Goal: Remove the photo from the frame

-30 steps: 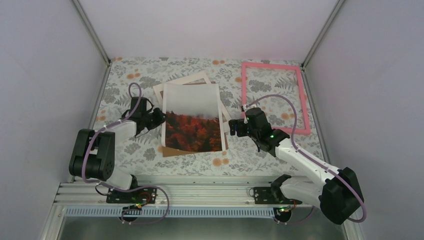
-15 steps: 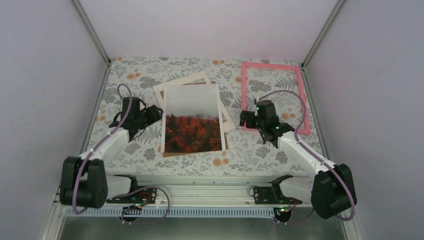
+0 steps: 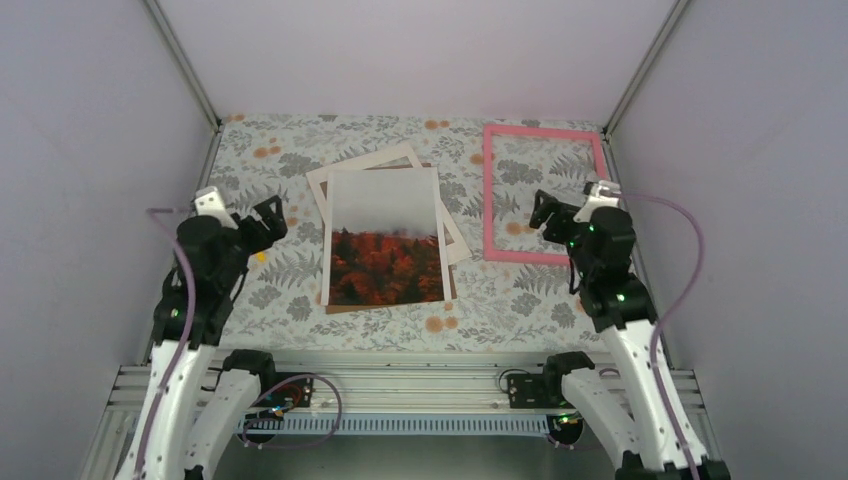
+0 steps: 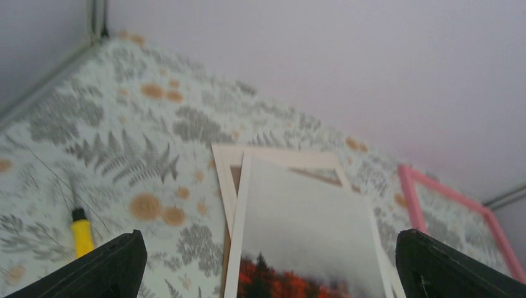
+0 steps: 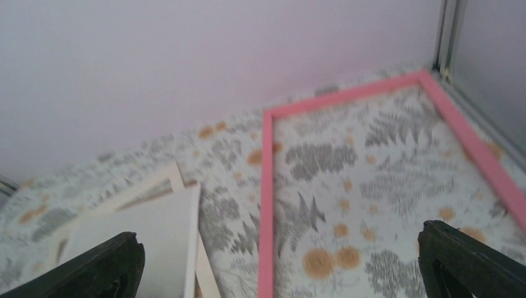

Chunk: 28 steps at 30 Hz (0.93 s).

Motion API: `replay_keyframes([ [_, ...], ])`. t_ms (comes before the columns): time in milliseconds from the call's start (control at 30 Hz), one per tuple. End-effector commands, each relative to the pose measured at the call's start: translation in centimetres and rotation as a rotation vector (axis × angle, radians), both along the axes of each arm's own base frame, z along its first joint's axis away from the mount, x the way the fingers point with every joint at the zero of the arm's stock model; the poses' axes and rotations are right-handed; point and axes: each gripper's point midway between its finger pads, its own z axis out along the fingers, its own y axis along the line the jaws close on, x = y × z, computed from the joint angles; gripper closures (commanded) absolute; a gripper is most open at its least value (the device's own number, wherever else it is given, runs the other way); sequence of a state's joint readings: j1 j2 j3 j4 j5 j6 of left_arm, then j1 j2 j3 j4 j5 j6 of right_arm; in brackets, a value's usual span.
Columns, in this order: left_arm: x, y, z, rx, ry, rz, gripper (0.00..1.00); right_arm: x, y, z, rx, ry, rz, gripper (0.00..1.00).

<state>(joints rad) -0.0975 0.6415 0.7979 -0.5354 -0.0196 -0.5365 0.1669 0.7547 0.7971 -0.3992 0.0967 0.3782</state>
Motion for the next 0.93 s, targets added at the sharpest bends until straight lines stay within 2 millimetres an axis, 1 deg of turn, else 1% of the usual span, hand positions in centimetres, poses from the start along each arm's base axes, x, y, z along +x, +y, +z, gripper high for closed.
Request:
replay_keyframes([
  [0,-3.1,1.9,2.7,0.080,-0.068,0.067,0.00,-2.4,-1.1,3.5,-0.045,-0.108,-0.018,0.00],
  [67,-4.1,2.2,3.5,0.093,-0.102,0.076,0.00,-3.3,-1.2,4.5,-0.050,-0.173,-0.013,0.00],
  [100,-4.5,2.4,3.5,0.100,-0.108,0.081,0.00,-3.9,-1.3,4.7,-0.046,-0.202,-0.014,0.00],
  [167,-5.1,2.8,3.1,0.120,-0.114,0.094,0.00,-4.4,-1.2,5.0,-0.031,-0.242,-0.006,0.00],
  [233,-5.4,3.1,2.3,0.130,-0.111,0.108,0.00,-4.7,-0.9,5.5,-0.025,-0.270,0.011,0.00],
  [267,-5.6,3.1,2.3,0.128,-0.122,0.111,0.00,-4.8,-0.9,5.7,-0.025,-0.277,0.011,0.00],
  [333,-5.8,3.0,2.8,0.128,-0.151,0.100,0.00,-4.9,-1.3,5.9,-0.025,-0.283,-0.008,0.00],
  [733,-6.0,3.0,3.0,0.122,-0.172,0.102,0.00,-5.1,-1.2,5.5,-0.009,-0.271,-0.007,0.00],
  [900,-5.9,2.7,3.1,0.124,-0.180,0.084,0.00,-5.5,-2.0,6.1,-0.018,-0.295,-0.046,0.00],
])
